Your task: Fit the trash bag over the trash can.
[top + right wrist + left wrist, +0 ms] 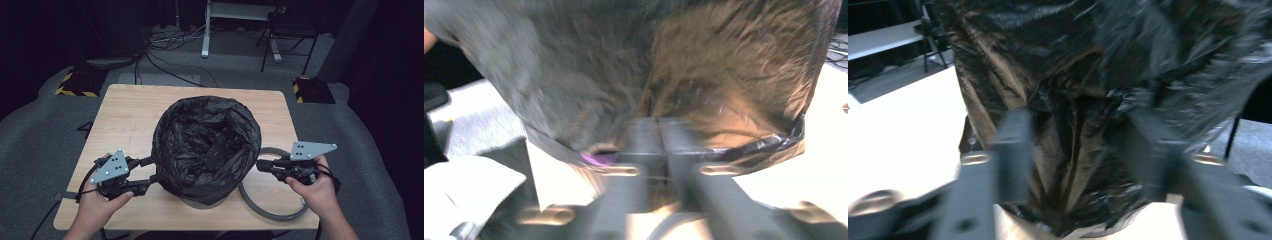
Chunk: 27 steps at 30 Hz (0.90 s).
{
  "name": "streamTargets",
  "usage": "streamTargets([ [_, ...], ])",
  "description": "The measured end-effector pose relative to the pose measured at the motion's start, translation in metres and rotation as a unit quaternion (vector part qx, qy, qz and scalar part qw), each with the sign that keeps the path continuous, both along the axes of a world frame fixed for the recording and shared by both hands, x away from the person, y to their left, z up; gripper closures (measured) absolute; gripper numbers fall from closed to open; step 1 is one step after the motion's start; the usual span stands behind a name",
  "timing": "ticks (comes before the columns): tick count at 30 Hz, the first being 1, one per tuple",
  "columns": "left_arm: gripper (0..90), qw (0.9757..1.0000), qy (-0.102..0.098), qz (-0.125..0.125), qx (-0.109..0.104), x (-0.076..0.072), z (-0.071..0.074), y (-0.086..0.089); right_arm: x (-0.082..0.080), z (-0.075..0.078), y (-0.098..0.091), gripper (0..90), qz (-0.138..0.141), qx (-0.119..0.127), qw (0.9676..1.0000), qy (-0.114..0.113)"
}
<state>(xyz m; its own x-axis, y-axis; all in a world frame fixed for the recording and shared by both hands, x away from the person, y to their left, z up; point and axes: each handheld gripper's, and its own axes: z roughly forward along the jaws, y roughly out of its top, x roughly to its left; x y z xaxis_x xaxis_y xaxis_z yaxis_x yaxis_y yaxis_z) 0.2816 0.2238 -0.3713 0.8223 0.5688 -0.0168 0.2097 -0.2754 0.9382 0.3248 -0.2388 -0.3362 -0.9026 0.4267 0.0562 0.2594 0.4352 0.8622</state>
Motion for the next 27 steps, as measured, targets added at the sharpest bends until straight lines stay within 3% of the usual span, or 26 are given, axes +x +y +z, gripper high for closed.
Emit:
streamTargets([
  [2,64.8,1.0,-0.005,-0.005,0.0,-0.001,0.002,-0.002,-0.003,0.004,0.0,41.3,-0.007,0.016,0.9997,-0.017],
  [4,79.0,0.9999,-0.01,-0.009,-0.003,-0.001,0.005,-0.003,-0.006,0.009,0.003,17.8,-0.006,0.032,0.9984,-0.047],
  [6,89.6,0.9998,-0.012,-0.009,-0.012,-0.002,0.01,-0.004,-0.008,0.014,0.008,15.7,0.0,0.049,0.9973,-0.055],
  [12,90.0,0.9997,-0.018,-0.017,-0.008,-0.004,0.016,-0.01,-0.002,0.018,0.02,15.5,0.001,0.049,0.9976,-0.049],
  [14,88.4,0.9996,-0.016,-0.022,-0.009,-0.003,0.016,-0.009,0.0,0.018,0.022,22.8,0.007,0.044,0.9982,-0.041],
  [16,70.9,0.9995,-0.019,-0.017,-0.019,-0.003,0.015,-0.01,0.0,0.021,0.02,55.0,0.025,0.031,0.9983,-0.042],
  [17,56.3,0.9995,-0.021,-0.011,-0.02,-0.003,0.015,-0.011,0.0,0.022,0.018,67.1,0.031,0.028,0.9978,-0.052],
  [19,40.4,0.9995,-0.026,0.002,-0.016,-0.004,0.015,-0.01,0.001,0.024,0.015,89.4,0.029,0.027,0.9981,-0.046],
  [27,30.4,0.9993,-0.024,0.003,-0.029,-0.004,0.019,0.0,-0.003,0.024,0.01,90.0,0.019,0.014,0.9992,-0.031],
])
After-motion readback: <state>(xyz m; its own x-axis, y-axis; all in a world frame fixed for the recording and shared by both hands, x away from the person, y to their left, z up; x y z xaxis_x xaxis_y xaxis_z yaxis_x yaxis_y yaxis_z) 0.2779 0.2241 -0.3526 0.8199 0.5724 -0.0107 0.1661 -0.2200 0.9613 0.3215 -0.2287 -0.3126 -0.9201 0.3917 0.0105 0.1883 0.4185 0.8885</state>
